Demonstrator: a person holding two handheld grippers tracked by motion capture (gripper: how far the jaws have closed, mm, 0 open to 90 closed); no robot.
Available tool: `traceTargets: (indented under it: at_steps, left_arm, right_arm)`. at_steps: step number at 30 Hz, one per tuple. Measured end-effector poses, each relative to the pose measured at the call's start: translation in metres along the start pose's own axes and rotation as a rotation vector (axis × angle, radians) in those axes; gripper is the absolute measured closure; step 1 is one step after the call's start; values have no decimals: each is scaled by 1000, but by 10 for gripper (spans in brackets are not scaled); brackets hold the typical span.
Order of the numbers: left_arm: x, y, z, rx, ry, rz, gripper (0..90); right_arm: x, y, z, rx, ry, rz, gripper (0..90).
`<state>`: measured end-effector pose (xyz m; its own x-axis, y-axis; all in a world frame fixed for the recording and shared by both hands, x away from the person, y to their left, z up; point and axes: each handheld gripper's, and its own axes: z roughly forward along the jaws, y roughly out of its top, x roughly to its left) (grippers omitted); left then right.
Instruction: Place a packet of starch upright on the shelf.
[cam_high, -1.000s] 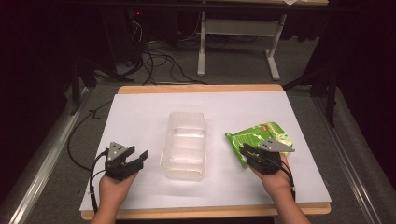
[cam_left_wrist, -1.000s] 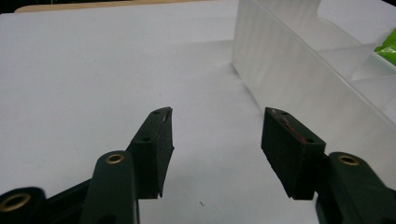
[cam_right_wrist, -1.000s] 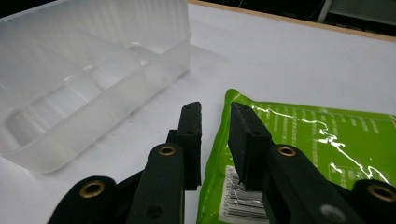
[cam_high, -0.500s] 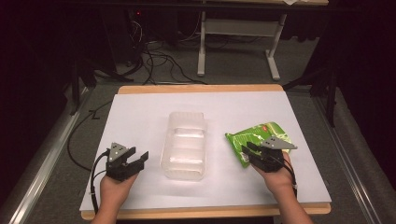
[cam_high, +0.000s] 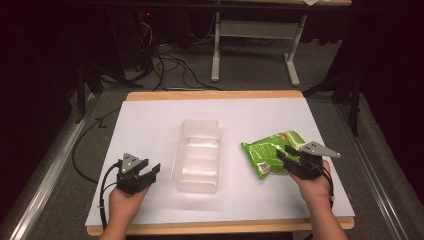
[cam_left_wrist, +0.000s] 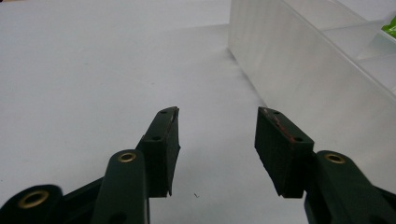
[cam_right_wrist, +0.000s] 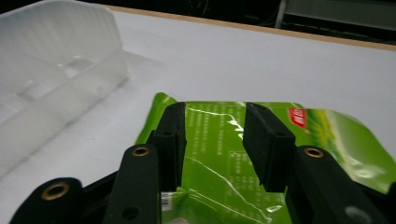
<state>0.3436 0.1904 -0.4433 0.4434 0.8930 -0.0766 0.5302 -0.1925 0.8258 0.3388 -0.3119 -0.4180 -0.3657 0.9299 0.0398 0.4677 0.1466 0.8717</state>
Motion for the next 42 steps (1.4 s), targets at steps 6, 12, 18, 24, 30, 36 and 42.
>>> traceTargets:
  at_steps: [6,12,18,24,30,36,42]
  left_arm:
    - [0,0,0,-4,1,-1,480]
    - [-1,0,0,-7,-3,2,473]
    - [-2,0,1,2,-7,11,472]
    - [-3,-1,2,7,-9,19,471]
    - [-4,-1,4,16,-12,26,470]
    - [-5,-1,5,26,-15,33,468]
    - [-5,-1,6,32,-18,35,467]
  right_arm:
    - [-26,-6,-3,17,-66,61,501]
    - [-52,-13,-8,25,-123,140,429]
    - [-73,-25,-3,75,-158,204,320]
    - [-92,-40,11,139,-133,318,247]
    - [-102,-45,15,126,-77,407,213]
    - [-102,-49,24,173,-9,442,201]
    - [-101,-49,24,164,73,471,276]
